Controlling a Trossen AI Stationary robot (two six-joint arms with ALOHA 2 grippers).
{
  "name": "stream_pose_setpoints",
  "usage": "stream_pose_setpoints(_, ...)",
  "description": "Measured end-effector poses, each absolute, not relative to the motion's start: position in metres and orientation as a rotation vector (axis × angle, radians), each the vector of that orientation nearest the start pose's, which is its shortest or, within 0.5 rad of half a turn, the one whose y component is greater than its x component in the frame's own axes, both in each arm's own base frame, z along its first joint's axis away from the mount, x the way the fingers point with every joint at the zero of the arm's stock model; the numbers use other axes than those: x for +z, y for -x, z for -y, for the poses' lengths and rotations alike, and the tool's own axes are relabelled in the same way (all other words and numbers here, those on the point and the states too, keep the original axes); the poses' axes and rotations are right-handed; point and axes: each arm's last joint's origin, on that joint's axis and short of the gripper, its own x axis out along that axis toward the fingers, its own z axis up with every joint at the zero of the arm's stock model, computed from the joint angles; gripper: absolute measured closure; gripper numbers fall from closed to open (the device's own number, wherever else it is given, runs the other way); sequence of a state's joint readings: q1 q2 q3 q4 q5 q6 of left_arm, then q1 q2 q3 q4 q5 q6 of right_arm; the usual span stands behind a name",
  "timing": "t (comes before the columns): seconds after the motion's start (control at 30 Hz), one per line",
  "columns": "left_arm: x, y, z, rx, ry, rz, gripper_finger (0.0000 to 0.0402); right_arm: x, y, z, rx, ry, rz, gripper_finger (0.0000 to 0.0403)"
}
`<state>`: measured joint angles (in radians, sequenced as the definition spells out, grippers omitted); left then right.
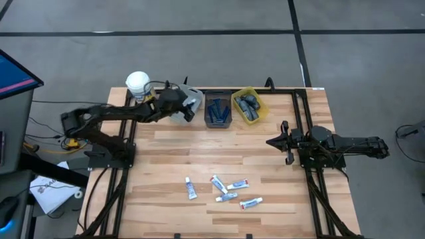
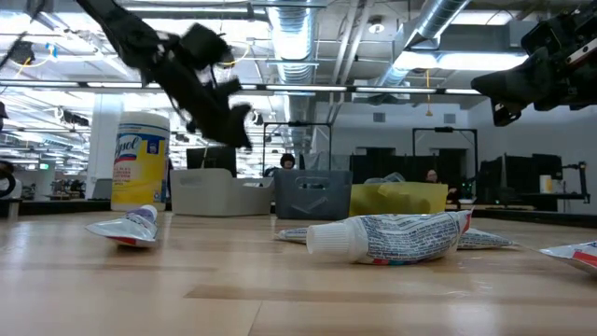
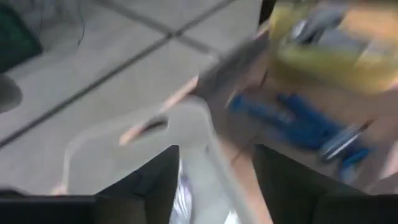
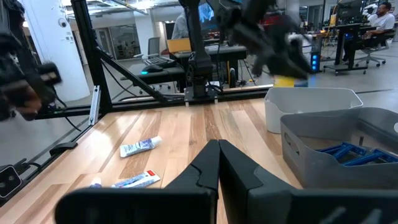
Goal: Pick & Place Travel size toiletries
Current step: Put the toothpaste into the gray bin
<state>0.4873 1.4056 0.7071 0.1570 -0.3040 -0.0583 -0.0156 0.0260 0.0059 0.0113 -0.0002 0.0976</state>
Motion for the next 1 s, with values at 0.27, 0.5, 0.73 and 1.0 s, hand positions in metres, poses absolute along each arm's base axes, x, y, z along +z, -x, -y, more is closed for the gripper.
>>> stream_pose_setpoints(0.27,0.275,-0.233,-0.077,0.351,-0.027,-0.265,0.0163,0.164,-0.099,0.002,-0.016,-0.098,-0.009,0.0403)
stream_pose_setpoints(0.5,0.294,-0.228,-0.004,-0.092,-0.107,-0.167,0.0163,0.165,-0.099,0.002,-0.016,-0.098,-0.008,0.0403)
stream_pose_setpoints(0.73,0.272,-0.238,0.055,-0.371,-0.138,-0.257,0.0163,0.165,-0.099,0.002,-0.016,-0.098,-0.008,0.0403)
stream_pose_setpoints(1.0,0.224,-0.259,0.084,-0.465,-0.167,-0.462,0.0163,0.165,-0.099,0.002,-0.016,-0.098,-0.009,0.0403)
